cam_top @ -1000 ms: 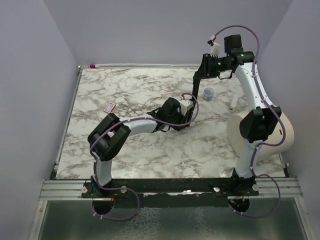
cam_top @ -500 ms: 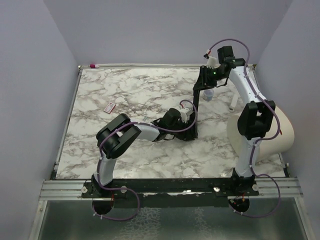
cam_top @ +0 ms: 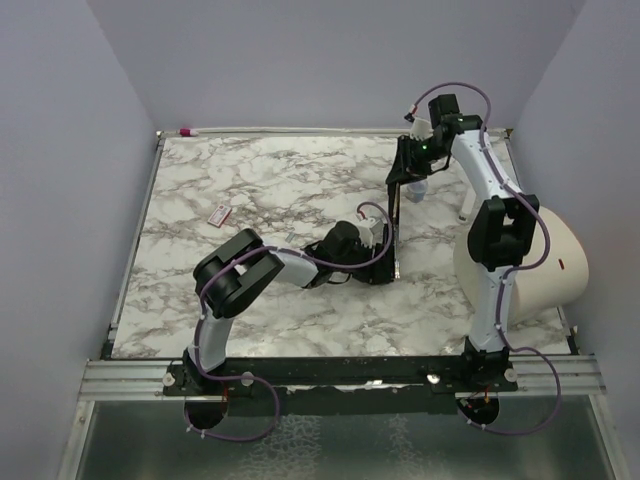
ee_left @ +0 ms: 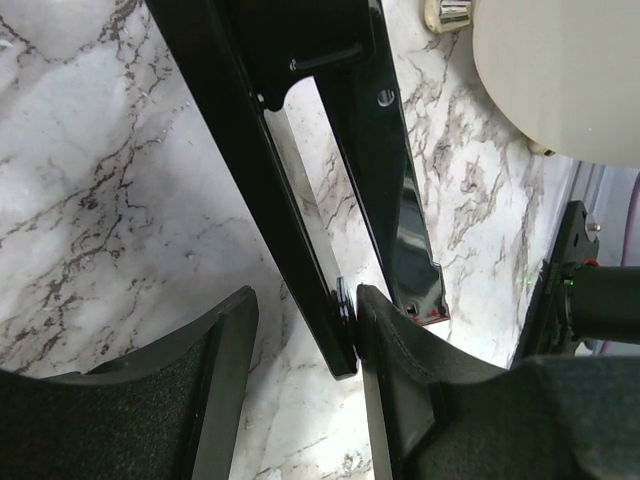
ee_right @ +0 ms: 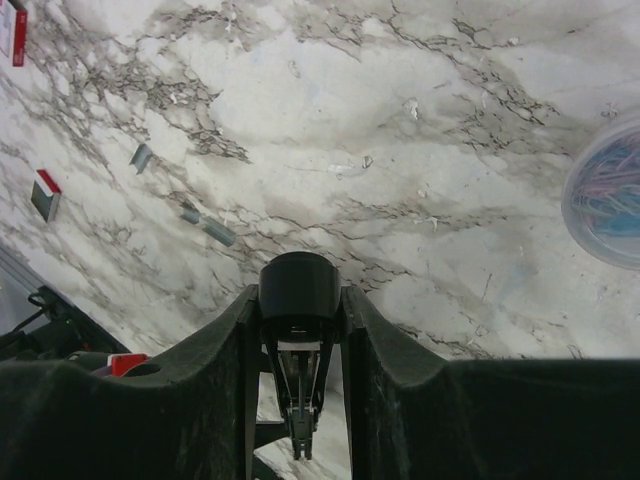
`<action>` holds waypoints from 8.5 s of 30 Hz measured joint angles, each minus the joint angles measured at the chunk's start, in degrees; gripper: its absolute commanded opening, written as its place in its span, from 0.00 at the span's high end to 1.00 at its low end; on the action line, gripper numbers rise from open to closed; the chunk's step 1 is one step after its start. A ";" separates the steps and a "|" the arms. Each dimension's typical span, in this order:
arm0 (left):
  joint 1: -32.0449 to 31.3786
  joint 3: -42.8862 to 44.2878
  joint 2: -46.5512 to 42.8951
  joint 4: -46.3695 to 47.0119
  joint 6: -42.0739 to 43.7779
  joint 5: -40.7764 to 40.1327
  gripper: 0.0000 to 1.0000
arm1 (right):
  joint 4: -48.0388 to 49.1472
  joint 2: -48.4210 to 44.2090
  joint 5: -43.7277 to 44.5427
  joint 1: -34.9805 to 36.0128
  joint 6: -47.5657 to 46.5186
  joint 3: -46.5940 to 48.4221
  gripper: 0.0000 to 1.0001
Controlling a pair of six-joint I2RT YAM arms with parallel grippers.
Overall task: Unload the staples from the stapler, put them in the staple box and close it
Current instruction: Place the stapler at the center of the board, then move the stapler to the center of the board, then pick up the stapler from the center of the board, then unload the staple at the center of the board.
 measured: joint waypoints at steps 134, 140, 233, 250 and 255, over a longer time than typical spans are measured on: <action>17.09 0.09 -47.28 -28.87 27.74 -26.25 0.18 | 20.46 -4.22 35.65 17.64 8.02 -29.86 0.62; 16.31 0.09 -48.33 -28.89 28.48 -27.52 0.17 | 19.96 4.37 36.37 17.64 8.07 -16.37 0.60; 0.76 0.81 -54.86 -31.69 37.66 -41.33 0.07 | 7.15 -1.49 30.51 -14.25 2.34 -18.62 0.99; 5.18 0.79 -49.53 -31.65 33.51 -36.96 0.07 | 17.79 -34.03 15.56 -10.32 2.19 -40.92 0.99; 9.35 0.76 -46.84 -30.27 29.53 -31.30 0.07 | 21.70 -35.32 13.25 -3.45 3.93 -47.04 0.99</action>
